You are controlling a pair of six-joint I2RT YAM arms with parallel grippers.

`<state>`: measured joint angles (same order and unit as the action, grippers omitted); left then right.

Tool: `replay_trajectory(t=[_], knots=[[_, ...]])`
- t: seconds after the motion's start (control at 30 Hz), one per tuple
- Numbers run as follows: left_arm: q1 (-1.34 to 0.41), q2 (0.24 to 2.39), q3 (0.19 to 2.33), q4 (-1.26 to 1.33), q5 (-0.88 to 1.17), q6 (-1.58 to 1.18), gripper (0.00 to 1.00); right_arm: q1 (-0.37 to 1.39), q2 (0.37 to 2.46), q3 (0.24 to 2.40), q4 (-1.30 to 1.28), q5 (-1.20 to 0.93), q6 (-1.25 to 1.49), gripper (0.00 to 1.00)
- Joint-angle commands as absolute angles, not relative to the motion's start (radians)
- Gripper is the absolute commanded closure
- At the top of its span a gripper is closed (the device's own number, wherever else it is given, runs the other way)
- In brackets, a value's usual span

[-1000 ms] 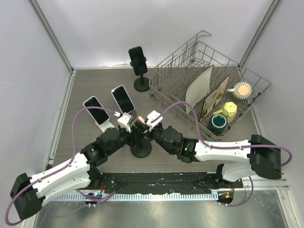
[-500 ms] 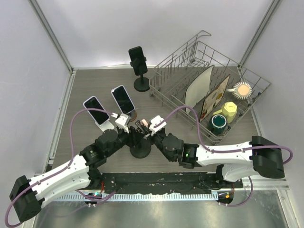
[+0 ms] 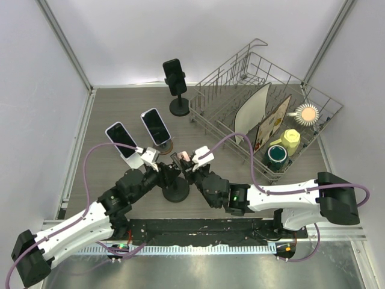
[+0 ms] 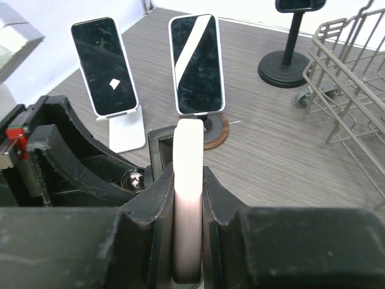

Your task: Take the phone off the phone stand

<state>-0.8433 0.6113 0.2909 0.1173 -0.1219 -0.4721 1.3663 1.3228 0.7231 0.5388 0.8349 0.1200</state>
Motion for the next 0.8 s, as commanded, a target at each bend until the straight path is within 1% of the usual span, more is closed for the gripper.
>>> replay_trajectory(t=[0.0,0.4,0.53,0.6,0.63,0.77], knots=[[-0.784,0.589,0.267,0.097,-0.308,-0.597,1.00,1.342,1.319,0.752,0.417,1.169,0.167,0.99],[-0.784,0.601,0.241,0.121,-0.273,-0.609,1.00,1.327,1.310,0.765,0.405,1.193,0.178,0.99],[-0.785,0.606,0.247,0.132,-0.242,-0.574,1.00,1.325,1.292,0.738,0.480,1.106,0.106,0.99],[-0.784,0.603,0.258,0.130,-0.219,-0.549,1.00,1.324,1.295,0.753,0.457,1.127,0.110,0.99],[-0.787,0.603,0.261,0.129,-0.210,-0.543,1.00,1.321,1.299,0.764,0.413,1.173,0.135,0.99],[-0.811,0.600,0.265,0.132,-0.206,-0.522,1.00,1.286,1.302,0.795,0.331,1.203,0.192,0.99]])
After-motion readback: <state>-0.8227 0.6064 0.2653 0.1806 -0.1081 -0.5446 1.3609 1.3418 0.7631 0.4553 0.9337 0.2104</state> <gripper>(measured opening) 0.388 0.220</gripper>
